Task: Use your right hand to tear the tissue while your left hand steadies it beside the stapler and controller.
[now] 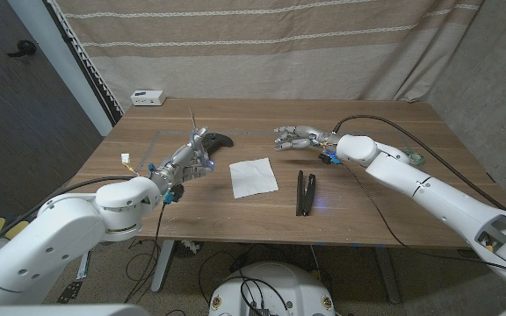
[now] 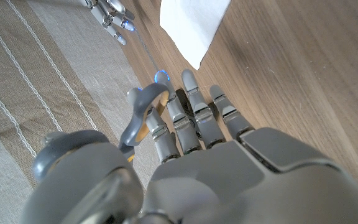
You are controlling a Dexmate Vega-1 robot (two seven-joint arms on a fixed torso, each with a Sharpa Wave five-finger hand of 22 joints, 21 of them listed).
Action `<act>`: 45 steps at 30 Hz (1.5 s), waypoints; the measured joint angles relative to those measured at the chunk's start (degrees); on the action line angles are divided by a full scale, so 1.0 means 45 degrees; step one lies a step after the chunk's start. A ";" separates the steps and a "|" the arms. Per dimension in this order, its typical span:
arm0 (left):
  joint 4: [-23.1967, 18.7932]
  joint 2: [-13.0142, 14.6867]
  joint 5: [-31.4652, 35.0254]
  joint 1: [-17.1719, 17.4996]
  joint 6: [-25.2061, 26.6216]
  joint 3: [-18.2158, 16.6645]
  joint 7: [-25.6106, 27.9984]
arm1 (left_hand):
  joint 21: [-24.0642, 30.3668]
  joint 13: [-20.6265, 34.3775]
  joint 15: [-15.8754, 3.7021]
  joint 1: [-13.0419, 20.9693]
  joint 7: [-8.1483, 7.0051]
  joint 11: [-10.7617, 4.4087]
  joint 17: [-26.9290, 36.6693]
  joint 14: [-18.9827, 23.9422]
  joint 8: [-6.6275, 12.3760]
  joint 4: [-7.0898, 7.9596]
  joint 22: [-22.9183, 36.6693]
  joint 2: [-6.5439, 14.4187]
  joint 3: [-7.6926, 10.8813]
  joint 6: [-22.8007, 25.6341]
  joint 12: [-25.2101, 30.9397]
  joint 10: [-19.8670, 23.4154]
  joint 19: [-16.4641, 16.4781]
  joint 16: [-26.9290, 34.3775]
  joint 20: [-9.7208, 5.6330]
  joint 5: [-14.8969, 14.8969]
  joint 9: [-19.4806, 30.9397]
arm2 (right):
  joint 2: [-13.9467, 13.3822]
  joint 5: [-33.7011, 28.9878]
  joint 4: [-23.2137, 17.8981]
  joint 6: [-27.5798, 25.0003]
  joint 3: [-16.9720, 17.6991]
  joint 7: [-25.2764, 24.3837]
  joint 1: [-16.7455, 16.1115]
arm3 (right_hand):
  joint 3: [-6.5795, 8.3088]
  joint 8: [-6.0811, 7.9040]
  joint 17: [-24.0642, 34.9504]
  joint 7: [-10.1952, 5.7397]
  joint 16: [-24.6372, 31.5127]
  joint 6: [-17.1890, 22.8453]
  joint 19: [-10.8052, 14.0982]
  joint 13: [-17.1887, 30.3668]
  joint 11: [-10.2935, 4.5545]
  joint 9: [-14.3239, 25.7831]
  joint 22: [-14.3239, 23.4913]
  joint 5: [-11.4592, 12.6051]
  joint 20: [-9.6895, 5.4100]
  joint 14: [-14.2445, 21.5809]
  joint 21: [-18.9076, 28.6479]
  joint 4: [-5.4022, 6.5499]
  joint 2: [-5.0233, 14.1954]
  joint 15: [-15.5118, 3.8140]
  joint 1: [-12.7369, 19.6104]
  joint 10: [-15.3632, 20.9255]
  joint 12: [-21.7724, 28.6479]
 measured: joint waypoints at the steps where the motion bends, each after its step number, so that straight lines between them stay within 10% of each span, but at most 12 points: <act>1: 0.0003 0.0001 -0.0004 -0.0001 0.0000 -0.0001 0.0000 | 0.0000 0.0002 0.0000 0.0000 0.0000 0.0000 0.0000 0.0000 0.0000 0.0000 -0.0001 0.0000 0.0000 0.0000 0.0001 0.0000 0.0000 0.0000 0.0000 0.0000 0.0000 | 0.0005 -0.0031 -0.0002 -0.0003 -0.0008 -0.0007 0.0003 | 0.0000 0.0000 0.0000 0.0000 0.0000 0.0000 0.0000 0.0000 0.0000 0.0000 0.0000 0.0000 0.0000 0.0000 0.0000 0.0000 0.0000 0.0000 0.0000 0.0000 0.0000; 45: 0.0142 0.0159 -0.0175 -0.0184 -0.0045 0.0125 -0.0093 | 0.0001 0.0074 0.0000 0.0118 0.0111 0.0067 -0.0060 0.0000 0.0004 -0.0028 0.0056 0.0117 0.0040 0.0111 0.0186 0.0067 -0.0023 0.0001 -0.0022 0.0260 0.0000 | 0.0317 -0.2224 -0.0684 -0.0943 -0.0769 -0.0949 -0.0103 | -0.0367 0.0140 -0.0118 0.0188 0.0099 -0.0090 0.0413 0.0118 -0.0066 -0.0060 -0.0001 0.0094 0.0181 0.0256 -0.0331 0.0156 -0.0201 -0.0021 -0.0504 0.0202 0.0342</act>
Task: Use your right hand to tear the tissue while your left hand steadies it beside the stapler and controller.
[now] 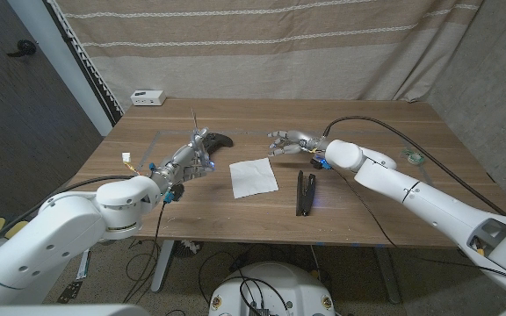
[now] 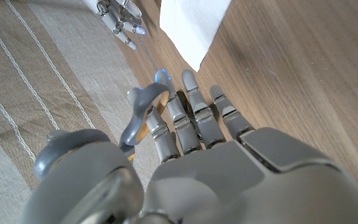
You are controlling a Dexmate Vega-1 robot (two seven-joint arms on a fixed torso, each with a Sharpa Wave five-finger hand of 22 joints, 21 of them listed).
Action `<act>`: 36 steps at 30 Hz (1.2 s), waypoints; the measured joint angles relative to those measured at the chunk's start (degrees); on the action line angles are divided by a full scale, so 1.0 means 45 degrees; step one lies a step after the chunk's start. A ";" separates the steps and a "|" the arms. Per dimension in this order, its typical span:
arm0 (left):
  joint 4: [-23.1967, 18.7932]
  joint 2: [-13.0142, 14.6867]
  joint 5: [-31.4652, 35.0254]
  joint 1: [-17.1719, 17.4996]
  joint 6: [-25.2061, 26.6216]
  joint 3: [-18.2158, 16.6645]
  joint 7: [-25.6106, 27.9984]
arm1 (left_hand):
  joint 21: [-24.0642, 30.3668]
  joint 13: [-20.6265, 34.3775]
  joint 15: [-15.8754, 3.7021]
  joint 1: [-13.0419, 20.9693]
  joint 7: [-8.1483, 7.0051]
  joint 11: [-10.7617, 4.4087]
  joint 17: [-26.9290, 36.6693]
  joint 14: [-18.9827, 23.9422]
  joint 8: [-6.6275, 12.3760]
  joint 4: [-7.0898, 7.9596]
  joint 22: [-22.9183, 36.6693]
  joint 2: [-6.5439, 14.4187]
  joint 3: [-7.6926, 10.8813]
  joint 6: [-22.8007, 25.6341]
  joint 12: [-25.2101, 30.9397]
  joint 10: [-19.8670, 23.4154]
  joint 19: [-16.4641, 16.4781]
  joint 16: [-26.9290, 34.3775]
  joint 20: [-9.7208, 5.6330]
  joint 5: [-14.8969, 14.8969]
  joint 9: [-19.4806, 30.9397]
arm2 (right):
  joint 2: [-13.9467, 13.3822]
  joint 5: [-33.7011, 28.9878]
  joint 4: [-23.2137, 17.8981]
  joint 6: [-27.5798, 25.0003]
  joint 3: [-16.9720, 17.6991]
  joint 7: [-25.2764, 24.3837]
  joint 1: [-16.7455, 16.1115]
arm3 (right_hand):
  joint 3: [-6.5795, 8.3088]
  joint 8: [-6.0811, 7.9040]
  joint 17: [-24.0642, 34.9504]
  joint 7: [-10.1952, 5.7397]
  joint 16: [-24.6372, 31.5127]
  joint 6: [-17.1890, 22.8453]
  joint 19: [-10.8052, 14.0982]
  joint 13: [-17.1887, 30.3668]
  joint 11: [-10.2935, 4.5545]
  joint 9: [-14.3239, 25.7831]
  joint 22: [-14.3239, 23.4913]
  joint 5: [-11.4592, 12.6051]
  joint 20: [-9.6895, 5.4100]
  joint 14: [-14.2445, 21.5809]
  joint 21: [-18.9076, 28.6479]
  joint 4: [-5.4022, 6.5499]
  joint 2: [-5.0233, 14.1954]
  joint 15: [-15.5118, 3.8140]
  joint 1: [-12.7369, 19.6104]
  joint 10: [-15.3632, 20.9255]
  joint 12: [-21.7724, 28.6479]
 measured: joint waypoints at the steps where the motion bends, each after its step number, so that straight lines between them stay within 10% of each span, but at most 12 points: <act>1: 0.0001 0.0004 -0.0008 -0.0013 -0.0001 0.0005 0.0004 | 0.0000 0.0029 0.0000 0.0000 0.0000 0.0000 0.0000 0.0000 0.0000 0.0000 0.0000 0.0000 0.0000 0.0000 0.0009 0.0000 0.0000 0.0000 0.0000 0.0000 0.0000 | 0.0003 -0.0070 -0.0028 -0.0034 -0.0025 -0.0040 -0.0014 | 0.0000 0.0000 0.0000 0.0000 0.0000 0.0001 0.0004 0.0000 0.0003 0.0000 0.0000 0.0000 0.0005 0.0005 0.0000 0.0000 0.0000 -0.0005 0.0000 0.0003 0.0001; 36: 0.0112 0.0263 -0.0252 -0.0231 0.0015 0.0198 -0.0108 | -0.0097 0.0071 0.0002 0.0084 -0.0046 -0.0047 0.0003 -0.0094 0.0077 0.0069 -0.0003 0.0084 0.0028 -0.0054 0.0194 -0.0047 0.0000 -0.0053 0.0001 0.0144 0.0000 | 0.0141 -0.1912 -0.0275 -0.0958 -0.0722 -0.0331 0.0035 | -0.0171 -0.0001 -0.0120 0.0226 0.0000 -0.0228 0.0204 0.0022 0.0392 0.0003 0.0006 -0.0001 0.0069 -0.0054 -0.0369 -0.0022 0.0002 -0.0046 -0.0001 -0.0491 0.0003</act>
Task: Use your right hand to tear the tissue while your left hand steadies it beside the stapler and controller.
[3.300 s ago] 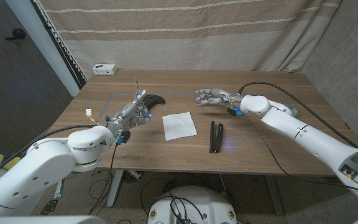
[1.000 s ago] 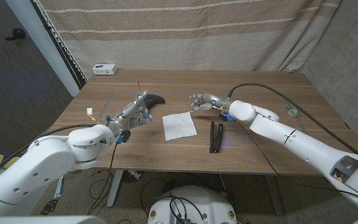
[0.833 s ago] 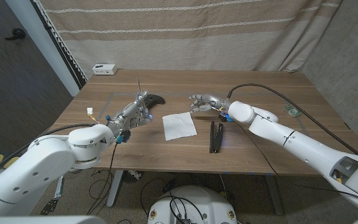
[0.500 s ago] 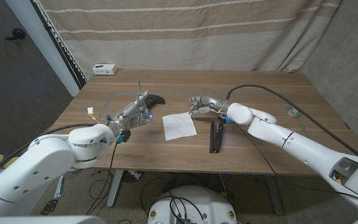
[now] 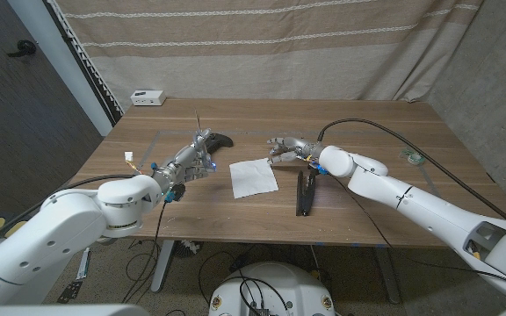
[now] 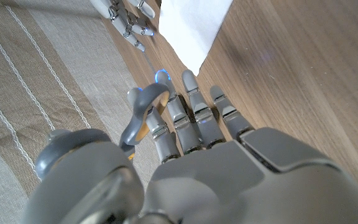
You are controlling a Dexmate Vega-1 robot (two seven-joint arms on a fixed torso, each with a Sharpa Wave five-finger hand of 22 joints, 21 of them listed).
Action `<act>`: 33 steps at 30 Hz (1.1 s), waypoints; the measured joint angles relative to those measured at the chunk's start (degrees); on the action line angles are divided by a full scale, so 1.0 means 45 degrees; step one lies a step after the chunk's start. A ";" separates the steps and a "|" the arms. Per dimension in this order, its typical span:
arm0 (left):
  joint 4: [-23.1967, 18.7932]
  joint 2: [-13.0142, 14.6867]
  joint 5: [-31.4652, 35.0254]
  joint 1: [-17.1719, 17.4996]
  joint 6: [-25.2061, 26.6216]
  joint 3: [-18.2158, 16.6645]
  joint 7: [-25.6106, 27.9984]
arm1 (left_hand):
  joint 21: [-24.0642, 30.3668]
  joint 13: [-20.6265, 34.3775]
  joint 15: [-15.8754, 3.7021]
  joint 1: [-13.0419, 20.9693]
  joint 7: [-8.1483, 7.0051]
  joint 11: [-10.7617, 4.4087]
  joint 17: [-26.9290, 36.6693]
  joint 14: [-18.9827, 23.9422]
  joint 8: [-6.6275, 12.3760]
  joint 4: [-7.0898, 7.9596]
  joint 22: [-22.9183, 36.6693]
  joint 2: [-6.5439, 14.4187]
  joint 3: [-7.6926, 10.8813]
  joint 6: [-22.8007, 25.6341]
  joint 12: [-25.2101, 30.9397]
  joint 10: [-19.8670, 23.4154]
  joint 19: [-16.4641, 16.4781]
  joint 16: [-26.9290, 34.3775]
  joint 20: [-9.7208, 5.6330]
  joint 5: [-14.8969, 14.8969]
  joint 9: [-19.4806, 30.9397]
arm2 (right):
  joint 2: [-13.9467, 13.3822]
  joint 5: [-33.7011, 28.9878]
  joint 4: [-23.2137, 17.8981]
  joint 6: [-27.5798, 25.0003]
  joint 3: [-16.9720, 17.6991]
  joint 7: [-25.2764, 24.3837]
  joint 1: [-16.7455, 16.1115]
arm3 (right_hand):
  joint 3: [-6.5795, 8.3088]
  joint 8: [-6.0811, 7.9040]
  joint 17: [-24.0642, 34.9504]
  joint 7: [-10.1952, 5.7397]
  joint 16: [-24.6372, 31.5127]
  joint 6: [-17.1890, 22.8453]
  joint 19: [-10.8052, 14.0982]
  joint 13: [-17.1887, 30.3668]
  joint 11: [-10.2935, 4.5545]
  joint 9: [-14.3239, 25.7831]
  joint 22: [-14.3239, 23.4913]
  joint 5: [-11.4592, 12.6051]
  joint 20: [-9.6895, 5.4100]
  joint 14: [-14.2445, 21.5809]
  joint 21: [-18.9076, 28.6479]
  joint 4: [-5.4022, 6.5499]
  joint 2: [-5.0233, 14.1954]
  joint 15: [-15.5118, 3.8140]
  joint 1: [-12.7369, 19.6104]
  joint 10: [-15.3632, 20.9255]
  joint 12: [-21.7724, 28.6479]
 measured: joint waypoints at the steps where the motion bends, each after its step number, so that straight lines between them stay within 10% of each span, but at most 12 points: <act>1: 0.0006 0.0002 0.0000 0.0000 -0.0014 0.0009 -0.0003 | 0.0000 0.0000 0.0000 0.0000 0.0000 0.0000 0.0000 0.0000 0.0000 0.0000 0.0000 0.0000 0.0000 0.0000 0.0001 0.0000 0.0000 0.0000 0.0000 0.0040 0.0000 | 0.0008 -0.0052 -0.0006 -0.0066 -0.0025 0.0000 0.0015 | -0.0017 0.0000 0.0000 0.0024 0.0000 -0.0030 0.0000 0.0000 0.0038 0.0000 0.0005 0.0000 0.0000 0.0000 -0.0001 0.0017 0.0000 0.0000 -0.0001 -0.0038 0.0000; 33: 0.0269 0.0067 0.0063 -0.0011 -0.0378 0.0174 -0.0225 | -0.0049 0.0073 -0.0024 0.0100 0.0028 0.0001 0.0002 0.0256 0.0193 -0.0004 -0.0001 0.0101 0.0004 -0.0018 0.0238 0.0001 0.0023 0.0063 -0.0114 0.0143 0.0000 | 0.0296 -0.1064 0.0253 -0.0456 -0.0554 -0.0089 0.0282 | -0.0224 0.0000 -0.0115 0.0114 0.0000 -0.0156 0.0070 -0.0173 -0.0053 0.0002 0.0088 0.0048 -0.0065 0.0050 -0.0231 0.0224 0.0066 0.0048 -0.0501 0.0289 -0.0001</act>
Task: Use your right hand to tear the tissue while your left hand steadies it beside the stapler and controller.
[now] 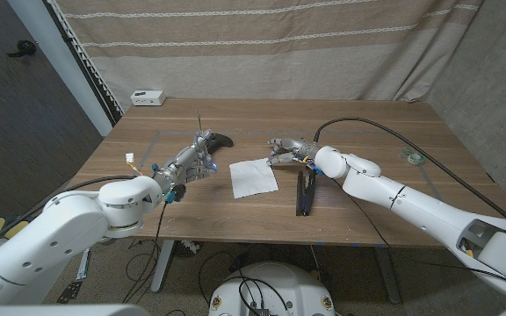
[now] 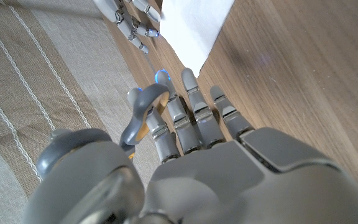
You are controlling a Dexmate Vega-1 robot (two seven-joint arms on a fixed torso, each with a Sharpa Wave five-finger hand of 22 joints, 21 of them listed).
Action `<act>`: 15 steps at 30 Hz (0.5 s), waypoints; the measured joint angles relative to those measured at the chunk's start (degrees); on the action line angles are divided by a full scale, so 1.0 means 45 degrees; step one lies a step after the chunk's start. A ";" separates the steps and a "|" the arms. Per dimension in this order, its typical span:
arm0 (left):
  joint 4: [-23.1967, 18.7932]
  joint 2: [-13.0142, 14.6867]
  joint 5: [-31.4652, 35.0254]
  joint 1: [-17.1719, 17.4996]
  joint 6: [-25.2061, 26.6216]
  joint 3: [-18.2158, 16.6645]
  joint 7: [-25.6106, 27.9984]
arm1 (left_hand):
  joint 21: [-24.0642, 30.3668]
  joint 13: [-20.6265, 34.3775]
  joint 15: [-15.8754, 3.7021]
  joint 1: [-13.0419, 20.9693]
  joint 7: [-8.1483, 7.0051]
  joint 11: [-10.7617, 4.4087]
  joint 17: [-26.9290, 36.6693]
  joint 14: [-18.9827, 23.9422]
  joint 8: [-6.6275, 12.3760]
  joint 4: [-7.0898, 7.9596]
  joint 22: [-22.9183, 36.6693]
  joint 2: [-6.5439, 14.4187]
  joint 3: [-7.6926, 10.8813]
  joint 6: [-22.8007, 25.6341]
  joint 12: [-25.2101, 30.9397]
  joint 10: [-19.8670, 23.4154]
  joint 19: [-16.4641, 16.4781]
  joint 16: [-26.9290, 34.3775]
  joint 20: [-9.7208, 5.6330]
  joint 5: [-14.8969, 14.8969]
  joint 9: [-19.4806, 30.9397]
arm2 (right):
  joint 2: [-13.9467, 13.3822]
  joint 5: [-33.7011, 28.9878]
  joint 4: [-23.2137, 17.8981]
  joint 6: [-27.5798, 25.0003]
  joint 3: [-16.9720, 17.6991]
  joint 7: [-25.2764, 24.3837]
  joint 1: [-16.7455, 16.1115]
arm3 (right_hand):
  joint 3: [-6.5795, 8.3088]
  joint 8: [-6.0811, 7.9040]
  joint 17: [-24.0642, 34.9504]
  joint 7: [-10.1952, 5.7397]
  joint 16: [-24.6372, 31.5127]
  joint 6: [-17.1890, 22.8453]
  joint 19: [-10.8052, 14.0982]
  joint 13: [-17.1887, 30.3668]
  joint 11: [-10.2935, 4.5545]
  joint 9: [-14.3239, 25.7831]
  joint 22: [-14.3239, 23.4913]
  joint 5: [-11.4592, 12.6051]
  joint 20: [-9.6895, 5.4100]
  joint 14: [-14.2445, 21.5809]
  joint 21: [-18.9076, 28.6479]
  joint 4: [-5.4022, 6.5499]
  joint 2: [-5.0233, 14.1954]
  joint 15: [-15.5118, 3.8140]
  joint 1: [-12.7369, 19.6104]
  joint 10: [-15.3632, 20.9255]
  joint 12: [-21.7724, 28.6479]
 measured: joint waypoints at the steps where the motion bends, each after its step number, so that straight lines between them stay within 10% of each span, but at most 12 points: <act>1: 0.0005 0.0010 0.0000 0.0001 0.0000 0.0000 0.0000 | 0.0000 0.0000 0.0000 0.0000 0.0000 0.0000 0.0000 0.0000 0.0001 0.0000 0.0000 0.0000 0.0000 0.0000 0.0020 0.0000 0.0000 0.0000 0.0000 0.0000 0.0000 | 0.0000 -0.0038 0.0000 0.0022 0.0000 -0.0003 0.0000 | 0.0000 0.0000 0.0000 0.0000 0.0000 0.0000 0.0000 -0.0019 0.0000 0.0000 0.0004 0.0000 0.0000 0.0000 -0.0054 0.0000 0.0000 0.0000 0.0000 0.0000 0.0000; 15: 0.0019 0.0148 -0.0109 0.0089 -0.0006 -0.0174 -0.0140 | 0.0000 0.0073 -0.0068 0.0034 -0.0001 0.0000 0.0000 0.0069 0.0006 -0.0012 -0.0001 0.0034 0.0012 -0.0002 0.0065 0.0000 0.0000 0.0000 0.0001 -0.0001 0.0000 | 0.0107 -0.0156 0.0134 0.0426 -0.0155 0.0208 0.0084 | 0.0233 0.0049 -0.0061 -0.0096 0.0000 0.0095 0.0157 -0.0199 -0.0325 -0.0063 -0.0047 0.0156 0.0026 0.0000 -0.0194 -0.0548 0.0071 -0.0001 0.0816 -0.0051 0.0000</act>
